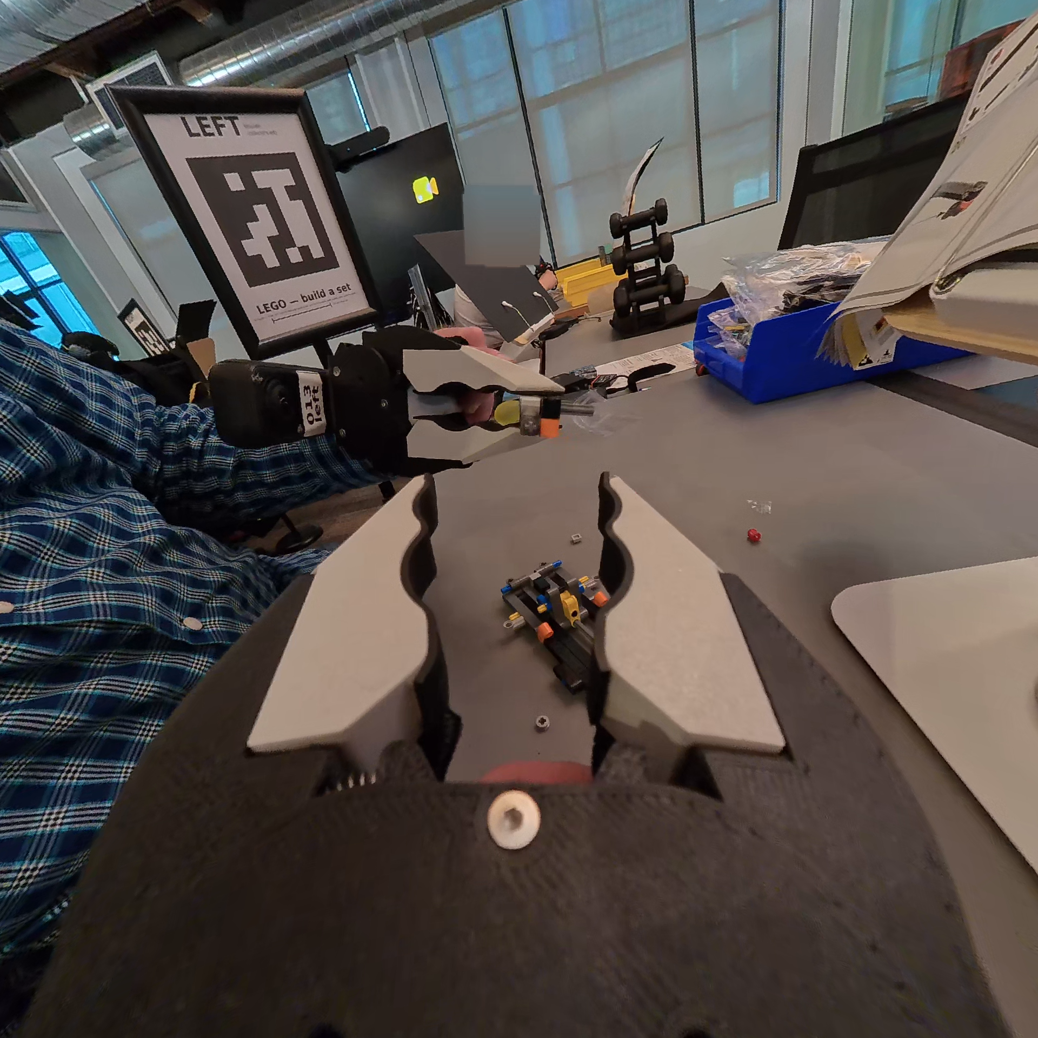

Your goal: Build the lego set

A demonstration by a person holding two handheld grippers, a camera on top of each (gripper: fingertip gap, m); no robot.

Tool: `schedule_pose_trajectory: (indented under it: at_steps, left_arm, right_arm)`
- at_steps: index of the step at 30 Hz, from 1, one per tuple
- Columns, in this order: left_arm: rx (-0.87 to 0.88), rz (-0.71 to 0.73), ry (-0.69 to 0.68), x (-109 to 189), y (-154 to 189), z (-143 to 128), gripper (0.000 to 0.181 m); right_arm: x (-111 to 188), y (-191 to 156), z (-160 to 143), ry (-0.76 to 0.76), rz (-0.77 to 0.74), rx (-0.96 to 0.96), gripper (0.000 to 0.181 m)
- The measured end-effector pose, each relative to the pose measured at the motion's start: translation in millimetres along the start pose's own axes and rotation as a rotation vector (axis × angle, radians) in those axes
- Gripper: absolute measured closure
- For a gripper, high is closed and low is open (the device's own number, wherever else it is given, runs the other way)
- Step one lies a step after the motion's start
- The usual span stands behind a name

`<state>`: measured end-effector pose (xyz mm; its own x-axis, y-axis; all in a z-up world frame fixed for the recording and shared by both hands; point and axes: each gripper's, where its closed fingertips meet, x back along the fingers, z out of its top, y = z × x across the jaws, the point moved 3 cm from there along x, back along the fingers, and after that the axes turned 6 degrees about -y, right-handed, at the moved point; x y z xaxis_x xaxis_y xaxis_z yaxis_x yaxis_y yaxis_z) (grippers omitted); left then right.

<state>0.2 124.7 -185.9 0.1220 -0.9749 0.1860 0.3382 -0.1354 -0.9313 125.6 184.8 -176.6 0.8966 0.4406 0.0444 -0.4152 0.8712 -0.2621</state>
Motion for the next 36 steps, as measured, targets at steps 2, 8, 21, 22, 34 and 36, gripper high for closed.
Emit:
schedule_pose_trajectory:
  at_steps: [2,8,21,22,34,36]
  left_arm:
    - [-0.001,-0.002,-0.001,-0.1,0.8,-0.3,0.167]
    - [0.0,-0.006,0.0,-1.1,2.4,-0.3,0.167]
    - [-0.001,-0.006,0.009,-0.8,3.4,3.2,0.167]
    - [-0.001,-0.006,0.01,-0.9,3.6,3.3,0.167]
    - [-0.005,-0.017,0.02,-2.0,7.5,6.4,0.167]
    - [-0.008,-0.019,0.023,-2.0,8.1,7.3,0.167]
  right_arm:
    - [-0.2,-0.1,-0.2,-0.001,0.0,-0.001,0.125]
    - [-0.3,0.1,-0.3,-0.001,0.0,-0.002,0.125]
    - [-1.0,-1.4,-0.1,0.0,0.007,0.0,0.124]
    - [-1.3,-1.6,-0.1,-0.001,0.007,0.0,0.124]
    - [-3.1,-4.2,-0.9,-0.004,0.021,0.002,0.117]
    - [-3.8,-5.0,-1.3,-0.007,0.023,0.005,0.116]
